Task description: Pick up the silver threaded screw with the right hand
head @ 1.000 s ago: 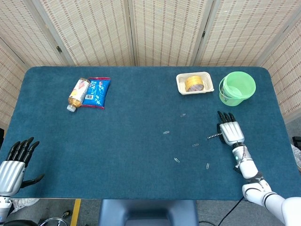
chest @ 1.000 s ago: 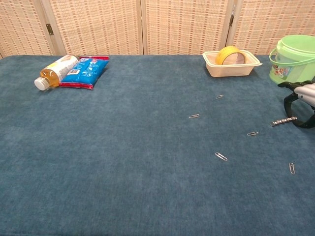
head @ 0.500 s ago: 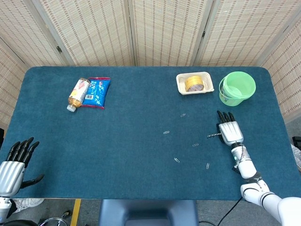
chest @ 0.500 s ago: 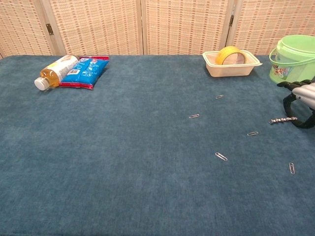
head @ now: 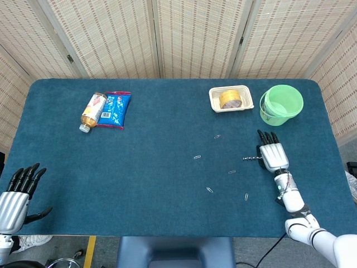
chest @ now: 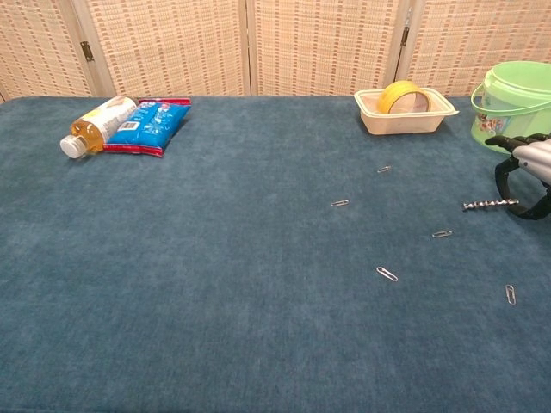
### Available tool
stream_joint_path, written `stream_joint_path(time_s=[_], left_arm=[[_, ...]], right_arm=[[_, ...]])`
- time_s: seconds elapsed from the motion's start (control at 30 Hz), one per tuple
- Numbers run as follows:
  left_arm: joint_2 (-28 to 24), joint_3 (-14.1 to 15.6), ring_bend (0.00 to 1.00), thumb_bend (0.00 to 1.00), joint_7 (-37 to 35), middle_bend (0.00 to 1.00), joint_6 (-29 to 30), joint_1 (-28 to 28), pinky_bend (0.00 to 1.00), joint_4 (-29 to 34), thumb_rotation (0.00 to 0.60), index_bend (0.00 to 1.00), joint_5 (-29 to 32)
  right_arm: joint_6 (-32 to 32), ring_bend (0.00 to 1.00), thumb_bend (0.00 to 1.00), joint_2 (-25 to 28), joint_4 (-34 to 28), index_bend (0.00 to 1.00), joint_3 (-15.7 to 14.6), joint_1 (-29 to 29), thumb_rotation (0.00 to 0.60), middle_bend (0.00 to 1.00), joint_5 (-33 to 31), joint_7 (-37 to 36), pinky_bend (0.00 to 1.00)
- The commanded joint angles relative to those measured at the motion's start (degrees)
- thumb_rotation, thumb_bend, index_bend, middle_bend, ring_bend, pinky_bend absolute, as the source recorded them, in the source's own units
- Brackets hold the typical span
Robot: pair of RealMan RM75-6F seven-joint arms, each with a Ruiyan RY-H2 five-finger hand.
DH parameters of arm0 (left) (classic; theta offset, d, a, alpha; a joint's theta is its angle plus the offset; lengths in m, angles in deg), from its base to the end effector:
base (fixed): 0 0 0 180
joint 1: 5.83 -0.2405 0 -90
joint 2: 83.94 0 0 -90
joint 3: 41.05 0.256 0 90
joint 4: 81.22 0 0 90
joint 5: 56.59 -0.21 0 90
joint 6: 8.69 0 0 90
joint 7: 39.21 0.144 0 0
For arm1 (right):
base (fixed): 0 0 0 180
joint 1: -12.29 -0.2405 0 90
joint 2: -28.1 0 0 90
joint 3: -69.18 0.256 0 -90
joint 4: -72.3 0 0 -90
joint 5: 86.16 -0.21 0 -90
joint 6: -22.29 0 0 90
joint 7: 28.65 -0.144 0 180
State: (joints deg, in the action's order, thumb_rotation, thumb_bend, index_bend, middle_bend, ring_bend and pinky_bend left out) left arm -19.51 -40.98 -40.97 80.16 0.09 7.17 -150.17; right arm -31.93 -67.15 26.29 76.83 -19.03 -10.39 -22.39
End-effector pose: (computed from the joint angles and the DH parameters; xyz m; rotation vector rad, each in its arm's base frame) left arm -0.3037 0.1757 0.1573 -1.5094 -0.8036 -0.9718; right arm -0.3239 -0.3583 0.0223 1.6642 -0.7725 0.5748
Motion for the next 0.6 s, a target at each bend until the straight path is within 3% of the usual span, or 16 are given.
stream_joint_path(time_s=[0.03,0.6], left_arm=[[0.0,0.0,0.00,0.20,0.0,0.00,-0.1,0.0,0.00,0.0,0.600,0.00,0.1],[0.2,0.0,0.00,0.20,0.4,0.00,-0.3,0.1,0.00,0.0,0.600,0.00,0.1]], right_arm=[[-1.3,0.00,0.43,1.3,-1.9,0.77,0.2,0.3,0.600,0.03,0.3,-0.2,0.00],[-5.6,0.00,0.42,6.7,-11.6,0.77,1.0,1.6,0.600,0.03,0.4,2.2,0.00]])
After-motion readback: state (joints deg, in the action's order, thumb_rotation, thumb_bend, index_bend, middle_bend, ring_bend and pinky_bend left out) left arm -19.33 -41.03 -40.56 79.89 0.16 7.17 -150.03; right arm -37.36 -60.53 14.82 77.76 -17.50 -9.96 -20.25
